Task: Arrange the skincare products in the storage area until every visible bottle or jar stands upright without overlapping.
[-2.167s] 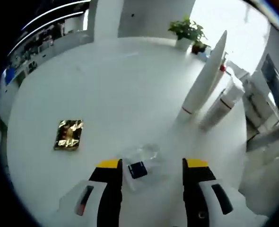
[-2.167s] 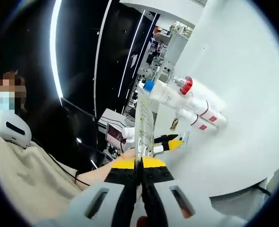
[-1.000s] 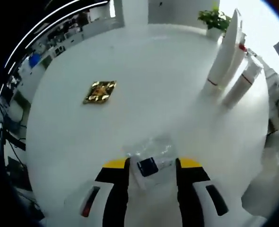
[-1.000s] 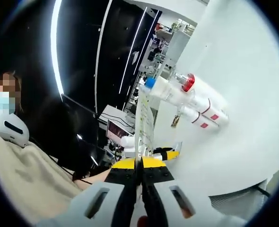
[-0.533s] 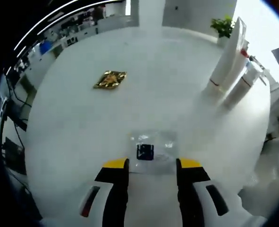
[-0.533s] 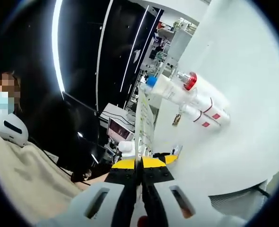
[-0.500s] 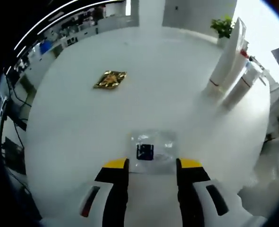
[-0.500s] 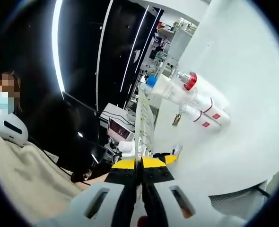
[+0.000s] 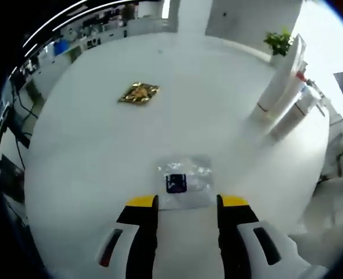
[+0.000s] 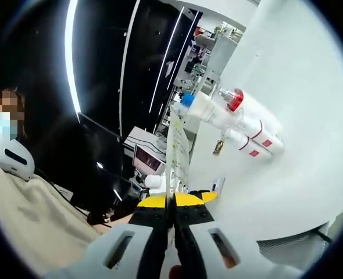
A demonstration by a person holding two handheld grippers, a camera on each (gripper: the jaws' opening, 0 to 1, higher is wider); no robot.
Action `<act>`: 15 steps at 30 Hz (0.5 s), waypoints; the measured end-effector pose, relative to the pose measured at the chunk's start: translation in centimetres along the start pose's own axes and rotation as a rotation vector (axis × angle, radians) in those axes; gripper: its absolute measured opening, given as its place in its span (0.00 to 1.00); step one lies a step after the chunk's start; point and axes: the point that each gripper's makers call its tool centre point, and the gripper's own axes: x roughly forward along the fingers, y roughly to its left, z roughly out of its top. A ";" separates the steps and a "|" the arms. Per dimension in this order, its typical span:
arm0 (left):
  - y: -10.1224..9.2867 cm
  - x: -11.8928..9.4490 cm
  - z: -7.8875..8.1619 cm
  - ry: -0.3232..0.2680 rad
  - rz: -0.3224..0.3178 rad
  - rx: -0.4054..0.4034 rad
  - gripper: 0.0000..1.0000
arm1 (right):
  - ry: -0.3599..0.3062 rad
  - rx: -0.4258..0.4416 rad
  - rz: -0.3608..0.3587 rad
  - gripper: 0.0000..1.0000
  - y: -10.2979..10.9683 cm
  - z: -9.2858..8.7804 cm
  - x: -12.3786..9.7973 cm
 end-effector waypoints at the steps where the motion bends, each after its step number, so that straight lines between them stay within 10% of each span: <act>1: -0.1 -0.1 -0.1 0.003 -0.002 -0.005 0.37 | 0.000 0.000 0.001 0.02 0.0 0.0 0.0; 15: -1.4 -1.5 -1.0 0.006 -0.030 -0.060 0.39 | 0.015 -0.008 0.008 0.02 0.2 -0.3 0.0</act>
